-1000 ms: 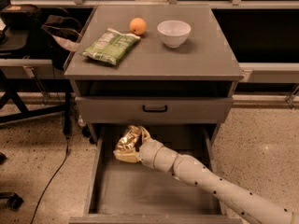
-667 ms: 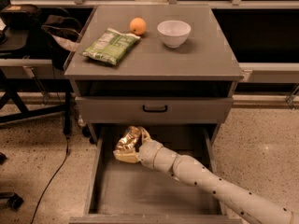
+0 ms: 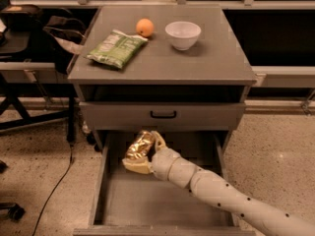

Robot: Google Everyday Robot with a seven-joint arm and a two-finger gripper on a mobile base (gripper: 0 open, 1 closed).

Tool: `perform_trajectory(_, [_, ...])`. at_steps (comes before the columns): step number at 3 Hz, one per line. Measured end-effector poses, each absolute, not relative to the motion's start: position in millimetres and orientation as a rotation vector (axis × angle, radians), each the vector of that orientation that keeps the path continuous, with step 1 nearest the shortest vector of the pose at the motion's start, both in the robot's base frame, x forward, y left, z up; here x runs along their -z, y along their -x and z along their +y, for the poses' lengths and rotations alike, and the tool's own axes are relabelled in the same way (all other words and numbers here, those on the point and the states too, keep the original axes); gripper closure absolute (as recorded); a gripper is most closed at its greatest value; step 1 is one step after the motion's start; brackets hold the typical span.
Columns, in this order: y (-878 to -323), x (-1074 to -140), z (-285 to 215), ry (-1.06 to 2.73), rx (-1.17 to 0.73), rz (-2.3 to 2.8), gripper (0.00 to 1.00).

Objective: Pick orange can from middle drawer and place on counter

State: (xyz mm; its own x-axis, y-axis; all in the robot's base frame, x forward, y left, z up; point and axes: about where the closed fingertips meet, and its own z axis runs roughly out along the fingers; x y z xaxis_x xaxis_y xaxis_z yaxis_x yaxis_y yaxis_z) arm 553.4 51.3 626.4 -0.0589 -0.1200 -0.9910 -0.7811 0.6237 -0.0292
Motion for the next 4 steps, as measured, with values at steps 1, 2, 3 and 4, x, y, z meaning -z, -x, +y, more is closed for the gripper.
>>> perform_trajectory(1, [-546,-649,46,0.781,-0.608,1.540,1.00])
perform_trajectory(2, [-545,-682,43,0.775,-0.569,1.495,1.00])
perform_trajectory(3, [-551,-717,41,0.773,-0.507,1.468,1.00])
perform_trajectory(4, [-556,-760,40,0.774,-0.434,1.408,1.00])
